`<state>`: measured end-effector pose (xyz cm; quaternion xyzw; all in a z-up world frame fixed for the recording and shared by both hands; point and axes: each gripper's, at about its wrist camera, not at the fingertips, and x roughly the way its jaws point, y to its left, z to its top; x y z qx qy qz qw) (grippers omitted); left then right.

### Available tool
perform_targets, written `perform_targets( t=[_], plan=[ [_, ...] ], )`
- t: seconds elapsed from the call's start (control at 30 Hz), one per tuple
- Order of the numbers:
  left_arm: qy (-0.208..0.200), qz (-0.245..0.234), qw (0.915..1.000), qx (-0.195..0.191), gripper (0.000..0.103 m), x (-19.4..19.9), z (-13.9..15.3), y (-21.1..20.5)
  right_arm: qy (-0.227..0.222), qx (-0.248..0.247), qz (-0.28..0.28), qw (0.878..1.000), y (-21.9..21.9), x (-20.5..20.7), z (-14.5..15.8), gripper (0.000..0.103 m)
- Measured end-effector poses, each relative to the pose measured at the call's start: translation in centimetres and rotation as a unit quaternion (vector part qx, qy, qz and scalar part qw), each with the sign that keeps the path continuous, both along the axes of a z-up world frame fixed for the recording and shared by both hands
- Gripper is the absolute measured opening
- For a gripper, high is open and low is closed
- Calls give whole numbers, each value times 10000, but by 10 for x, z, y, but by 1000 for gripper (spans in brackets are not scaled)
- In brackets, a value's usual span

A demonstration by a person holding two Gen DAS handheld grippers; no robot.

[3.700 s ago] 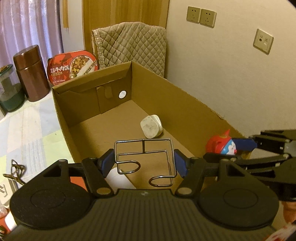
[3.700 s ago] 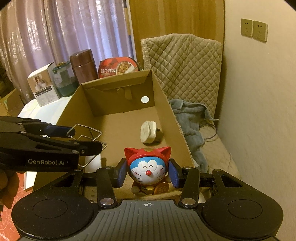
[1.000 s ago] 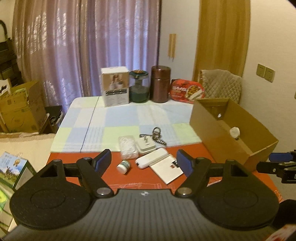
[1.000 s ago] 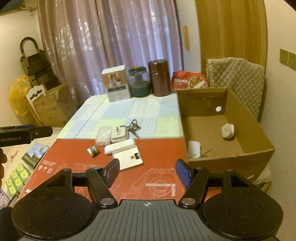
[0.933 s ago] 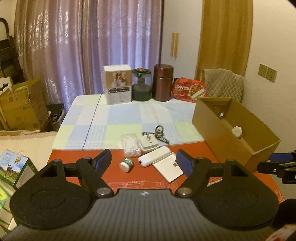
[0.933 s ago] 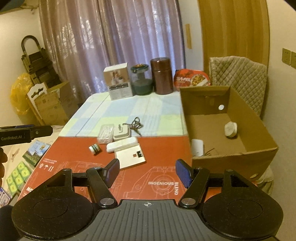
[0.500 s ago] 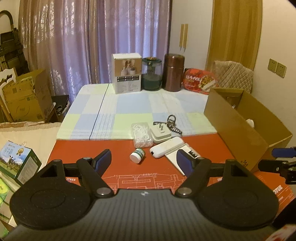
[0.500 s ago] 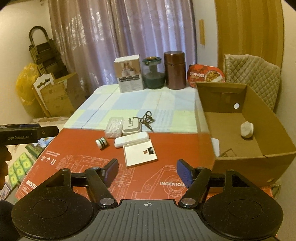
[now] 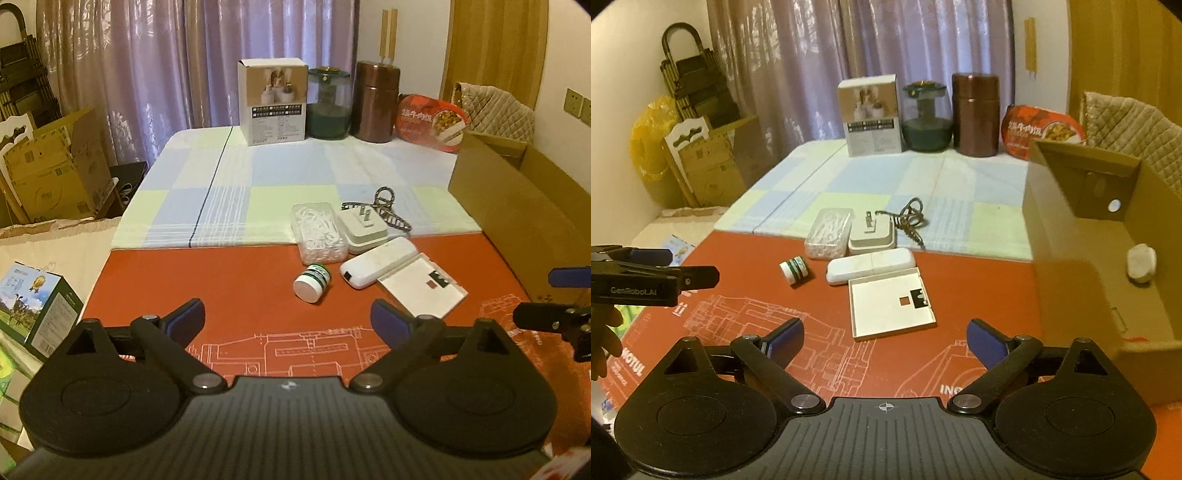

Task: Organize rigid objects
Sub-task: 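Lower the right gripper onto the white square lid and grasp its rim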

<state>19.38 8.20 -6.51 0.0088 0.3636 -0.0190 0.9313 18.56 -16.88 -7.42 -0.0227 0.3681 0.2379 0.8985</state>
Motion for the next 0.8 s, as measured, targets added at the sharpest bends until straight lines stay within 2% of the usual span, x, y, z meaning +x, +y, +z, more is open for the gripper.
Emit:
perform_targets(
  t=[0.17,0.4,0.8],
  plan=[
    [78,-9,10000,16,99,19,-20,4,11,-5,59,10000,11,22,-22,93],
    [199,-60,9995,-222,99,41,-41,11,-6,12,204,9998,22,45,-50,93],
    [406,-234,9986,-235,99,71,-60,14,-71,-289,291,9991,42,81,-79,93]
  ],
)
